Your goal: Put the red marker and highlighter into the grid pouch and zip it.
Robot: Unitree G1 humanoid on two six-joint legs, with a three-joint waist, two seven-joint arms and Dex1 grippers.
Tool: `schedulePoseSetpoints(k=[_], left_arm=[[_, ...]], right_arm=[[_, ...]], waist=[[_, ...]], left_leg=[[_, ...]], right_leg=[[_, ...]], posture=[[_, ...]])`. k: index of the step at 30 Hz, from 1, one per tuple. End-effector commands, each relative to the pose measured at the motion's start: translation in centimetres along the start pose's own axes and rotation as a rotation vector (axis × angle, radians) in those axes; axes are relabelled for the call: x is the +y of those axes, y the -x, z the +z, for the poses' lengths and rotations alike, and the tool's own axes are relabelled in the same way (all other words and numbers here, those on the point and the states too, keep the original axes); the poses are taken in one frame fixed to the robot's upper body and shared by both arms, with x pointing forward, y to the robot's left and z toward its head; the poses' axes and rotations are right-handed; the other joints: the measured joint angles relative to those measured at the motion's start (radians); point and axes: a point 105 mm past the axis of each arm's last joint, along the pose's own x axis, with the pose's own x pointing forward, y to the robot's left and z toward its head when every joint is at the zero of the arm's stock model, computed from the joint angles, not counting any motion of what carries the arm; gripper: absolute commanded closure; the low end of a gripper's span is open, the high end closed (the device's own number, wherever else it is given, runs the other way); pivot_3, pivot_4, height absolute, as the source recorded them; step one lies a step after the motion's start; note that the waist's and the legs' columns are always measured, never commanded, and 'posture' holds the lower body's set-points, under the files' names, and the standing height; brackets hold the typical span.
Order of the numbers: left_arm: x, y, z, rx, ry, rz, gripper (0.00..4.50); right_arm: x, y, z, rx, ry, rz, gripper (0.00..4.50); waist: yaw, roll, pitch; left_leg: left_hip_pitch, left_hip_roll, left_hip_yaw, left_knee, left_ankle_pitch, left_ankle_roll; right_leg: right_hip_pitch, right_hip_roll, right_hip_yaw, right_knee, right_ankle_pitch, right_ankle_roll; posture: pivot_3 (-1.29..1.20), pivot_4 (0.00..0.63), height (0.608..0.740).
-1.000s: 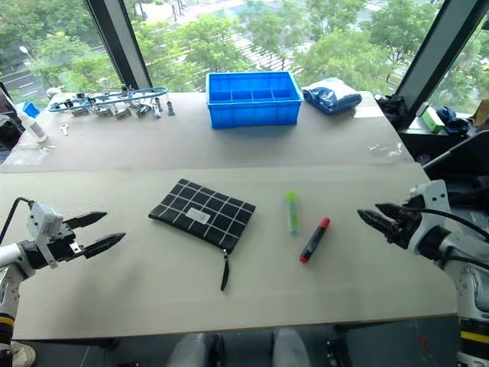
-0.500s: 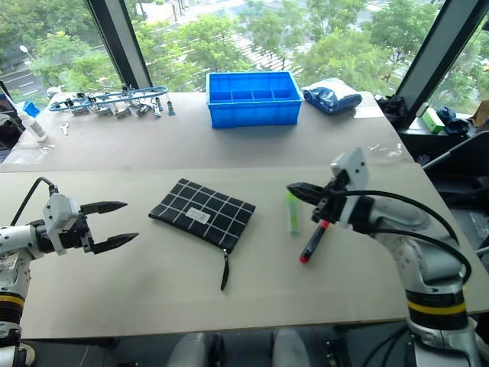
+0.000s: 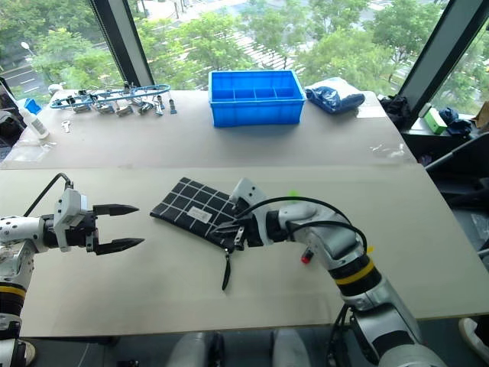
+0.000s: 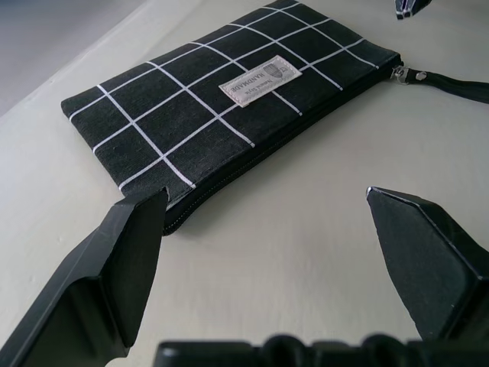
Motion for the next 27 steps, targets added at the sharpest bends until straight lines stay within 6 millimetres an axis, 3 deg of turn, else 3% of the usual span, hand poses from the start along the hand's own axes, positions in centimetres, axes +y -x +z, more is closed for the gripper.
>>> schedulePoseSetpoints(k=[1, 4, 12, 17, 21, 27], left_arm=[[0.1, -0.2, 0.8, -0.028, -0.023, 0.006, 0.00], [-0.1, -0.4, 0.8, -0.034, -0.019, 0.007, 0.00], [-0.2, -0.3, 0.8, -0.045, -0.009, 0.017, 0.00], [-0.3, -0.5, 0.9, -0.056, -0.001, 0.020, 0.00], [-0.5, -0.5, 0.9, -0.059, 0.002, 0.021, 0.00], [-0.5, -0.5, 1.0, -0.068, 0.008, 0.026, 0.00]], right_arm=[[0.6, -0.6, 0.1, 0.040, -0.001, 0.063, 4.45], [-0.5, -1.3, -1.1, 0.122, 0.018, 0.011, 4.45], [-1.4, -1.8, -1.9, 0.239, 0.127, -0.056, 4.45], [-3.1, -0.2, -1.9, 0.300, 0.228, -0.149, 4.45], [-4.7, 2.4, -0.5, 0.287, 0.290, -0.242, 4.45], [-6.4, 4.4, 1.5, 0.225, 0.301, -0.339, 4.45]], waist=[[-0.001, 0.000, 0.000], [-0.002, 0.000, 0.000], [-0.002, 0.000, 0.000], [0.000, 0.000, 0.000], [0.001, 0.000, 0.000], [-0.005, 0.000, 0.000]], left_leg=[[0.000, 0.000, 0.000, 0.000, 0.000, 0.000], [0.000, 0.000, 0.000, 0.000, 0.000, 0.000], [-0.001, 0.000, 0.000, 0.000, 0.000, -0.001], [-0.001, 0.000, 0.000, 0.000, 0.000, -0.001], [-0.001, 0.000, 0.000, 0.000, 0.001, -0.001], [-0.002, 0.000, 0.001, 0.000, 0.001, -0.002]], right_leg=[[0.000, 0.000, 0.000, 0.000, 0.000, 0.000], [0.000, 0.000, 0.000, 0.000, 0.000, 0.000], [-0.002, 0.000, 0.000, 0.001, 0.000, 0.000], [-0.002, 0.000, 0.000, 0.001, 0.000, 0.000], [-0.002, -0.001, 0.000, 0.001, 0.000, 0.000], [-0.004, 0.000, 0.001, 0.002, 0.000, -0.001]], posture=[[0.00, 0.150, 0.740], [0.00, 0.150, 0.740], [0.00, 0.150, 0.740], [0.00, 0.150, 0.740], [0.00, 0.150, 0.740], [0.00, 0.150, 0.740]])
